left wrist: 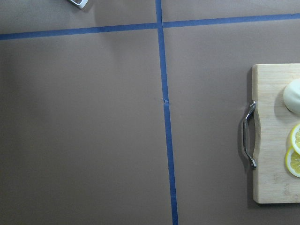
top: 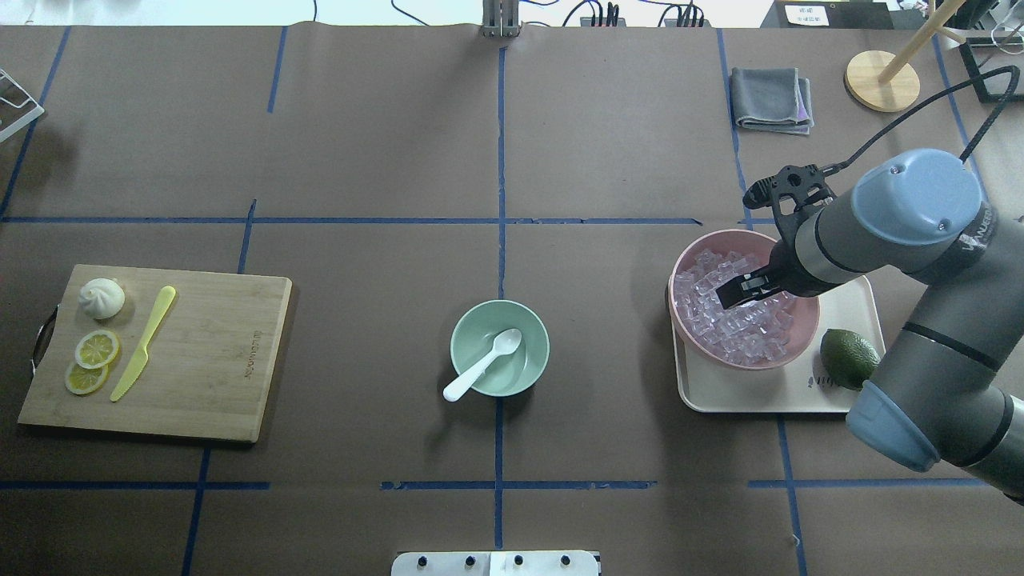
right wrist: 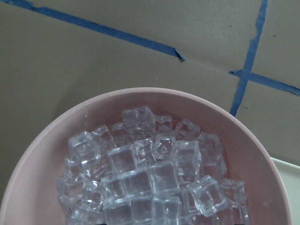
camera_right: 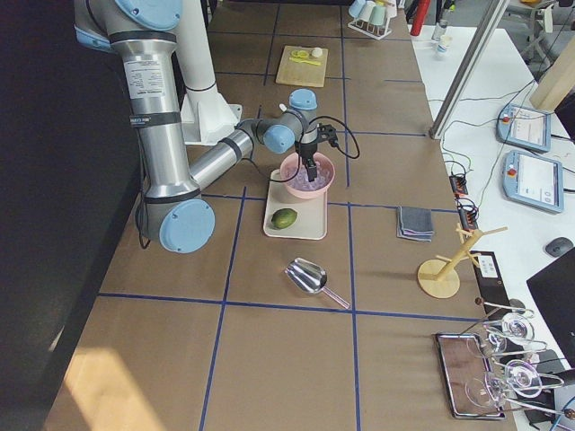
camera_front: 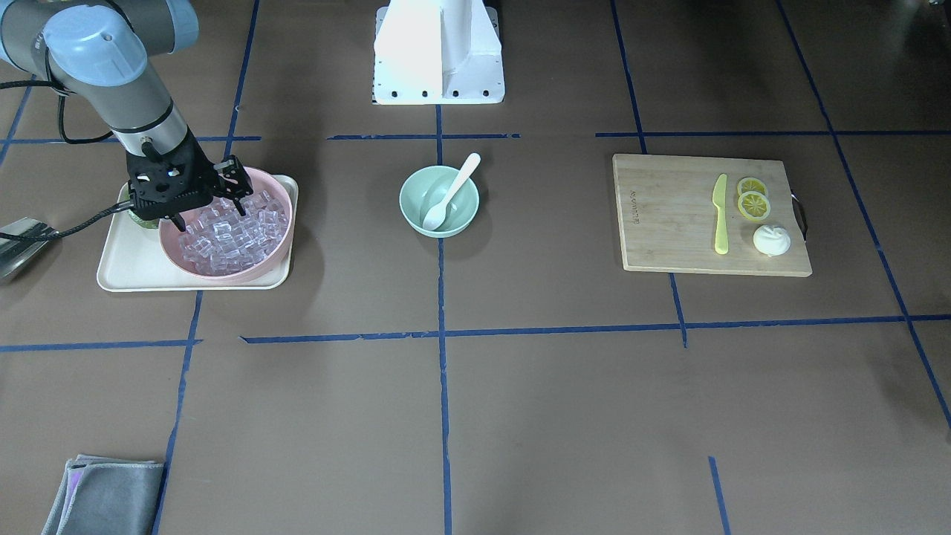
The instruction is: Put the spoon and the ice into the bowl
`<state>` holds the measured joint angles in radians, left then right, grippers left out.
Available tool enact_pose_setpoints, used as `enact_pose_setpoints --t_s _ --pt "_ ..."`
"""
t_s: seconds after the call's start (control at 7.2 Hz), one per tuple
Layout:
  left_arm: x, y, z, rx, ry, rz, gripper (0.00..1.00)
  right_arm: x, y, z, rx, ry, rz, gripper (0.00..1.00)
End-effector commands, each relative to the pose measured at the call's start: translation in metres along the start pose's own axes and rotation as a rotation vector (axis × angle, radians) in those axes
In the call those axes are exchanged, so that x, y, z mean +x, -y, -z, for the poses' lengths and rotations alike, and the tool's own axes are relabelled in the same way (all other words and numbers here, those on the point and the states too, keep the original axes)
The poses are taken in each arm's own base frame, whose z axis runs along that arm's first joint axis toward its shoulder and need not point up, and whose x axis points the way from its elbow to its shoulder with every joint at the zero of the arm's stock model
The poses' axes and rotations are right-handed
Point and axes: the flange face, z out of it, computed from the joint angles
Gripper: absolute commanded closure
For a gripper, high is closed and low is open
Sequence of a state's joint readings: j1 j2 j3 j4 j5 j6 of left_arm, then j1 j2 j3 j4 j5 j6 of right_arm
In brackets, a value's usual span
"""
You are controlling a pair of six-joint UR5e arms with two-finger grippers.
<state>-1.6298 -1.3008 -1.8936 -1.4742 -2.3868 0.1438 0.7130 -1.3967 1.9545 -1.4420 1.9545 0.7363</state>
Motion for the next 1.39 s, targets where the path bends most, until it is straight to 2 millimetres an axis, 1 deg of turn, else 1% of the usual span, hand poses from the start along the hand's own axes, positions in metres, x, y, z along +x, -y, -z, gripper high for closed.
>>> enact_pose_setpoints --t_s 0.0,0.28,0.56,0.97,1.11,1.25 --pt "-0.0006 -0.0015 -0.0003 -0.001 0.0 0.002 0.0 0.0003 0.0001 -0.0137 -0.021 -0.012 -0.002 0.12" --pt "-0.0009 -0.0022 -0.0007 -0.002 0.0 0.003 0.0 -0.0003 0.0006 -0.0134 -0.02 -0.011 -0.001 0.24" --pt "-0.0019 -0.0044 -0.0019 -0.005 -0.001 0.006 0.0 -0.0051 0.0044 -0.011 -0.014 -0.005 0.002 0.28" --pt "-0.0021 -0.0046 -0.0006 -0.002 0.0 0.007 0.0 -0.0017 0.0047 -0.0178 -0.023 -0.014 -0.003 0.33" --pt "-0.0027 -0.0047 -0.0011 -0.003 -0.001 0.008 0.0 -0.0012 0.0048 -0.0185 -0.023 -0.016 -0.004 0.38" --pt "-0.0027 -0.0047 -0.0011 -0.003 -0.001 0.007 0.0 -0.0013 0.0047 -0.0185 -0.024 -0.015 -0.004 0.51"
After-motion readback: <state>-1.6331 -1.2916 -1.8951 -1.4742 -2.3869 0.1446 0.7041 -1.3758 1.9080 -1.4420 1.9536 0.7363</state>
